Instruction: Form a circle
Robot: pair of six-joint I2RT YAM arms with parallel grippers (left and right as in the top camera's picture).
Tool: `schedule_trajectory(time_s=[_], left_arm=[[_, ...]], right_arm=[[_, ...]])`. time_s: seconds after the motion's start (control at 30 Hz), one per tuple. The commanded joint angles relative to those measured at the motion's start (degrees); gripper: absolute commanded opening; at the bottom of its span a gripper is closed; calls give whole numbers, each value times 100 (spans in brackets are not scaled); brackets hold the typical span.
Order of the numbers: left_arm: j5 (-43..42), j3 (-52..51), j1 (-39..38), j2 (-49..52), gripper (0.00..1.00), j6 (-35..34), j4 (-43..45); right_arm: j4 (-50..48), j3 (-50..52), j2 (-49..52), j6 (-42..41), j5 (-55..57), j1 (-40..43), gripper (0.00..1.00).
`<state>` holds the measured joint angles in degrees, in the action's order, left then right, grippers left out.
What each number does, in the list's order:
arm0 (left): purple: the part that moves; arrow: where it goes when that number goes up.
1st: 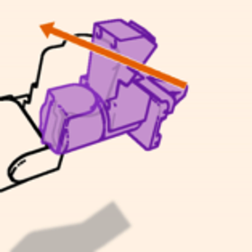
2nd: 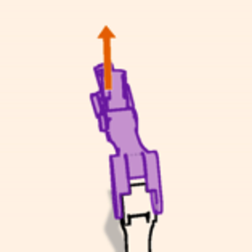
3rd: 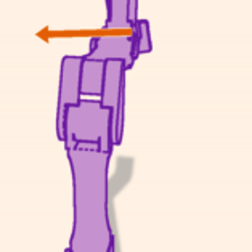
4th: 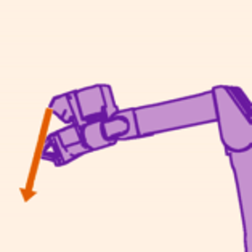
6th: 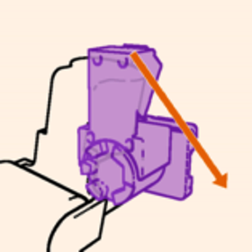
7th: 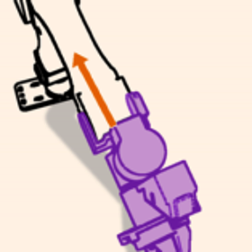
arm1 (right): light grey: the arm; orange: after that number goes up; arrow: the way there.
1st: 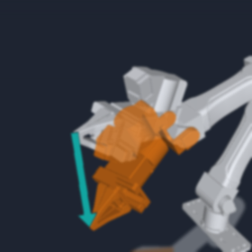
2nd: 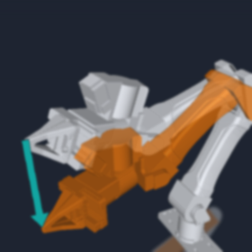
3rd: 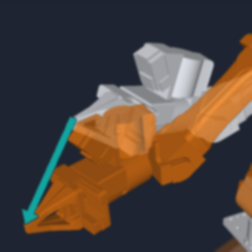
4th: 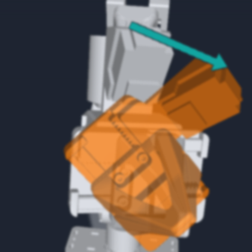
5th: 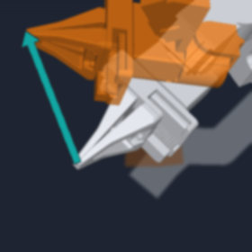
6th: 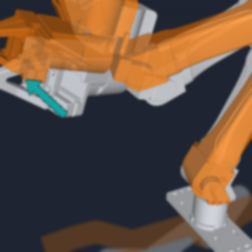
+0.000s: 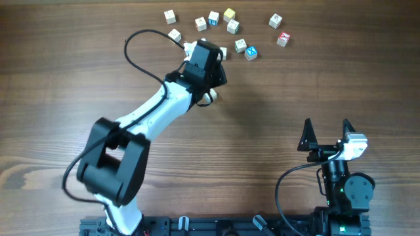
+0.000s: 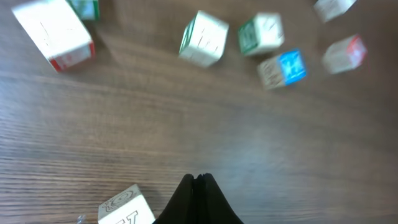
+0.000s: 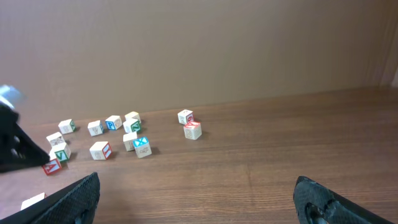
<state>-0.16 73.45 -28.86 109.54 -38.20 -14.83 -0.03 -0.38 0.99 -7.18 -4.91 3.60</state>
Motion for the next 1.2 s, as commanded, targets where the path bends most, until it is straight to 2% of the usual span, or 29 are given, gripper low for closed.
schedule_trajectory(time_s=[0.0,0.17,0.8,1.17], left_arm=[[-468,-4,7,387,4,223,96],[-492,-4,2,457,4,505,170],[289,-7,2,459,4,501,-409],[328,-4,2,459,4,487,-354]], right_arm=[[-24,9,-35,101,13,24,100],[-22,9,-35,101,13,24,100],[-22,9,-35,101,13,24,100],[-24,9,-35,103,13,24,100]])
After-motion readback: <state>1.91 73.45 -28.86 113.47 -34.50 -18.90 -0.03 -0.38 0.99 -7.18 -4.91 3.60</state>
